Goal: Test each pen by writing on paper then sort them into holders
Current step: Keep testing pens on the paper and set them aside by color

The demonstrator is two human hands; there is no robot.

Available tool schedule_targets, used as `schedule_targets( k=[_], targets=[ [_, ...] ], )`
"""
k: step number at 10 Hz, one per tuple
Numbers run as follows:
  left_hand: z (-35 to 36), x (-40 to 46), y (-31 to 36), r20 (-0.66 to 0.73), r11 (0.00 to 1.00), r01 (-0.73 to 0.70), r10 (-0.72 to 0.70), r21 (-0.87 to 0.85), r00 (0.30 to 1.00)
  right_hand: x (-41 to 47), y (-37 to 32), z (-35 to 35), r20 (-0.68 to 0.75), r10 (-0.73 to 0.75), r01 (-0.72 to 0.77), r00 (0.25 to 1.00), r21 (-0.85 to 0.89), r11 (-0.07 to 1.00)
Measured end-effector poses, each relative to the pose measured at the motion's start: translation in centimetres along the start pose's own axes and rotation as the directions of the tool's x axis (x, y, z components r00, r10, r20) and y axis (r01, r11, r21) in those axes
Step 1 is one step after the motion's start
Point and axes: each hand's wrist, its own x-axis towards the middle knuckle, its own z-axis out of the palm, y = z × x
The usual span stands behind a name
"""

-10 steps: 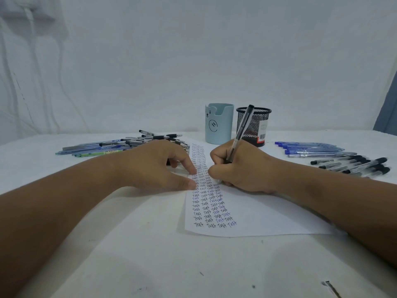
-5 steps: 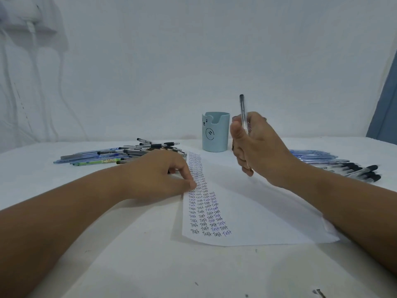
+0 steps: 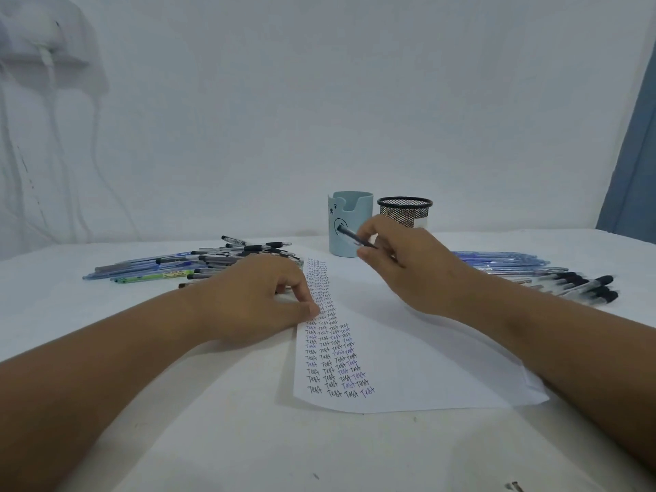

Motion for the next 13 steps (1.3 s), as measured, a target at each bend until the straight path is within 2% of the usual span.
schedule_targets(
  k=[2,3,4,5,6,7,8,9,10,11,12,13],
  targets=[
    [0.1,0.2,0.3,-0.057,0.999,-0.035,0.036,0.028,0.998,0.1,0.2,-0.1,0.059,-0.007,0.008,0.998,-0.008,1.000],
    [0.1,0.2,0.8,-0.160,0.999,-0.038,0.040,0.014,0.986,0.4,0.4,-0.6,0.079,0.003,0.002,0.997,-0.055,0.998],
    [0.2,0.0,1.3,-0.207,0.999,-0.054,0.051,-0.007,0.977,0.7,0.6,-2.4,0.116,0.031,-0.013,0.993,-0.153,0.988],
    [0.5,-0.2,1.8,-0.170,0.995,-0.102,0.097,-0.023,0.981,0.8,1.5,-5.3,0.163,0.111,-0.072,0.980,-0.224,0.972],
    [1.0,-0.2,2.5,-0.149,0.991,-0.124,0.116,-0.045,0.982,0.4,2.6,-8.4,0.227,0.210,-0.159,0.951,-0.224,0.962],
    [1.7,0.0,3.1,-0.174,0.989,-0.137,0.125,-0.062,0.977,0.0,4.1,-11.0,0.264,0.328,-0.245,0.907,-0.303,0.921],
    [2.1,0.4,3.6,-0.167,0.985,-0.162,0.150,-0.061,0.974,-0.8,5.3,-13.1,0.309,0.483,-0.320,0.819,-0.453,0.832],
    [2.0,0.0,2.9,-0.158,0.986,-0.156,0.145,-0.058,0.977,-1.2,5.7,-14.2,0.312,0.606,-0.379,0.732,-0.553,0.743],
    [2.5,0.0,2.5,-0.224,0.990,-0.137,0.128,-0.022,0.966,-1.9,6.5,-15.1,0.281,0.671,-0.401,0.686,-0.624,0.670],
    [3.1,1.1,1.9,-0.243,0.995,-0.096,0.094,0.006,0.965,-2.2,6.8,-15.8,0.261,0.695,-0.383,0.670,-0.680,0.625],
    [3.1,2.1,0.6,-0.183,0.991,-0.064,0.086,0.121,0.979,-2.1,6.3,-15.4,0.324,0.658,-0.335,0.680,-0.660,0.672],
    [2.9,2.4,-1.2,-0.153,0.991,-0.044,0.063,0.129,0.986,-1.3,5.8,-14.4,0.327,0.541,-0.291,0.775,-0.575,0.765]
  ],
)
